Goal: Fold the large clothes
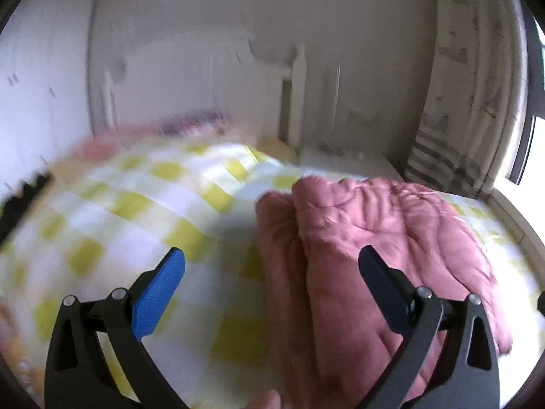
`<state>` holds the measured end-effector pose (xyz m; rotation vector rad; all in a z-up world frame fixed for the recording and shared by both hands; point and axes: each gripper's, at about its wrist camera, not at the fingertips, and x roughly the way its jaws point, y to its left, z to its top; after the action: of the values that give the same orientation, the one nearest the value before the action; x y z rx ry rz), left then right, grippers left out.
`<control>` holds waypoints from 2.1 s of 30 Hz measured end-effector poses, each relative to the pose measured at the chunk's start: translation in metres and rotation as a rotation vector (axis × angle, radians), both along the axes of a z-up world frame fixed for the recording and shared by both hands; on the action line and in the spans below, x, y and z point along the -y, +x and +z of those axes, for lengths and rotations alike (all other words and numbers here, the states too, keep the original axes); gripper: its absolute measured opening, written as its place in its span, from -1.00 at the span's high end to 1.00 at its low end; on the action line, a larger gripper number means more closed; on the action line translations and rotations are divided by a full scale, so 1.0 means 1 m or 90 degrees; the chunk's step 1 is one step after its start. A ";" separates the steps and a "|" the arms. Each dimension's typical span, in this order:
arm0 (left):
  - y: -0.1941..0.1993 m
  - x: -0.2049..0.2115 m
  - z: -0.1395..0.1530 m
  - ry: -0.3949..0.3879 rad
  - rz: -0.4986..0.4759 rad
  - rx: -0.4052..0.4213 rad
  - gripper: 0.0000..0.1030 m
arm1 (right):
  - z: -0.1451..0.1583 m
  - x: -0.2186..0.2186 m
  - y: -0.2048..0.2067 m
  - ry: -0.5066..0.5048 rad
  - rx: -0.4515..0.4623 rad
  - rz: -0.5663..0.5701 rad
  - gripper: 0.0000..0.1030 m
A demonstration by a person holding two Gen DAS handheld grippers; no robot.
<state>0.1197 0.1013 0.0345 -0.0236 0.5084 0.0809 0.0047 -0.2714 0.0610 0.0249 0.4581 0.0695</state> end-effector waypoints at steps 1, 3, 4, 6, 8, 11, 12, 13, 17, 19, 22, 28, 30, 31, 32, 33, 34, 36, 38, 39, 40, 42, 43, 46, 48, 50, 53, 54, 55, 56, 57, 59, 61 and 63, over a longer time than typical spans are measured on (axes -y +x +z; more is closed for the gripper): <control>-0.017 0.005 0.006 0.012 0.000 0.013 -0.96 | 0.003 -0.004 -0.010 -0.006 0.011 -0.013 -0.90; -0.062 0.014 0.016 0.037 0.010 0.055 -0.96 | 0.007 -0.007 -0.038 -0.010 0.020 -0.011 -0.90; -0.077 0.018 0.021 0.046 0.020 0.072 -0.96 | 0.008 -0.005 -0.044 -0.015 0.021 -0.009 -0.90; -0.105 0.026 0.031 0.050 0.003 0.100 -0.96 | 0.012 -0.009 -0.056 -0.030 0.025 -0.008 -0.90; -0.119 0.031 0.039 0.044 -0.028 0.102 -0.96 | 0.016 -0.013 -0.069 -0.039 0.040 -0.012 -0.90; -0.132 0.036 0.046 0.048 -0.036 0.112 -0.96 | 0.009 -0.006 -0.067 -0.048 0.052 -0.023 -0.90; -0.134 0.037 0.048 0.046 -0.041 0.113 -0.96 | 0.009 -0.004 -0.066 -0.045 0.051 -0.025 -0.90; -0.133 0.041 0.047 0.045 -0.042 0.111 -0.96 | 0.009 -0.005 -0.067 -0.040 0.052 -0.027 -0.90; -0.136 0.040 0.047 0.043 -0.047 0.101 -0.96 | 0.005 -0.004 -0.064 -0.037 0.049 -0.027 -0.90; -0.136 0.042 0.046 0.046 -0.053 0.091 -0.96 | 0.004 -0.004 -0.064 -0.035 0.046 -0.027 -0.90; -0.140 0.042 0.044 0.044 -0.061 0.086 -0.96 | 0.003 -0.005 -0.061 -0.035 0.043 -0.026 -0.90; -0.141 0.045 0.044 0.045 -0.056 0.087 -0.96 | 0.001 -0.007 -0.059 -0.034 0.040 -0.023 -0.90; -0.141 0.045 0.043 0.045 -0.056 0.085 -0.96 | 0.000 -0.007 -0.060 -0.032 0.039 -0.022 -0.90; -0.141 0.044 0.044 0.044 -0.058 0.085 -0.96 | 0.000 -0.007 -0.060 -0.032 0.038 -0.022 -0.90; -0.141 0.044 0.043 0.043 -0.058 0.084 -0.96 | 0.000 -0.007 -0.060 -0.032 0.038 -0.022 -0.90; -0.142 0.043 0.043 0.043 -0.058 0.084 -0.96 | 0.000 -0.008 -0.060 -0.033 0.038 -0.023 -0.90; -0.142 0.043 0.043 0.043 -0.058 0.085 -0.96 | -0.001 -0.008 -0.060 -0.034 0.038 -0.022 -0.90; -0.143 0.043 0.043 0.044 -0.059 0.086 -0.96 | -0.001 -0.009 -0.059 -0.032 0.037 -0.021 -0.90; -0.142 0.043 0.044 0.043 -0.058 0.085 -0.96 | -0.001 -0.009 -0.059 -0.031 0.036 -0.021 -0.90; -0.142 0.043 0.043 0.042 -0.059 0.085 -0.96 | -0.002 -0.009 -0.059 -0.030 0.036 -0.020 -0.90; -0.142 0.043 0.043 0.042 -0.059 0.084 -0.96 | -0.002 -0.010 -0.059 -0.031 0.036 -0.021 -0.90; -0.141 0.043 0.043 0.043 -0.059 0.083 -0.96 | -0.002 -0.009 -0.059 -0.030 0.035 -0.019 -0.90; -0.142 0.043 0.043 0.043 -0.059 0.084 -0.96 | -0.003 -0.009 -0.059 -0.031 0.035 -0.019 -0.90; -0.141 0.043 0.043 0.043 -0.058 0.084 -0.96 | -0.003 -0.009 -0.059 -0.030 0.034 -0.018 -0.90; -0.142 0.043 0.043 0.042 -0.059 0.083 -0.96 | -0.003 -0.009 -0.059 -0.030 0.033 -0.016 -0.90; -0.142 0.042 0.042 0.042 -0.059 0.084 -0.96 | -0.004 -0.008 -0.059 -0.030 0.032 -0.015 -0.90; -0.142 0.041 0.043 0.042 -0.060 0.084 -0.96 | -0.004 -0.008 -0.059 -0.029 0.032 -0.014 -0.90; -0.143 0.041 0.043 0.041 -0.059 0.085 -0.96 | -0.004 -0.009 -0.059 -0.030 0.031 -0.015 -0.90; -0.141 0.041 0.043 0.042 -0.060 0.084 -0.96 | -0.004 -0.009 -0.059 -0.030 0.031 -0.015 -0.90; -0.142 0.041 0.043 0.042 -0.059 0.083 -0.96 | -0.004 -0.009 -0.059 -0.030 0.031 -0.015 -0.90; -0.142 0.040 0.042 0.041 -0.060 0.082 -0.96 | -0.004 -0.009 -0.059 -0.029 0.030 -0.014 -0.90; -0.143 0.039 0.041 0.039 -0.060 0.080 -0.96 | -0.005 -0.009 -0.059 -0.029 0.029 -0.013 -0.90; -0.143 0.039 0.041 0.040 -0.059 0.080 -0.96 | -0.005 -0.008 -0.059 -0.029 0.028 -0.010 -0.90; -0.143 0.039 0.041 0.039 -0.059 0.079 -0.96 | -0.006 -0.008 -0.059 -0.030 0.026 -0.008 -0.90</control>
<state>-0.0231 0.0620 0.0755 0.0549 0.3816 0.0039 -0.0539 -0.2638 0.0553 -0.0191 0.4186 0.0461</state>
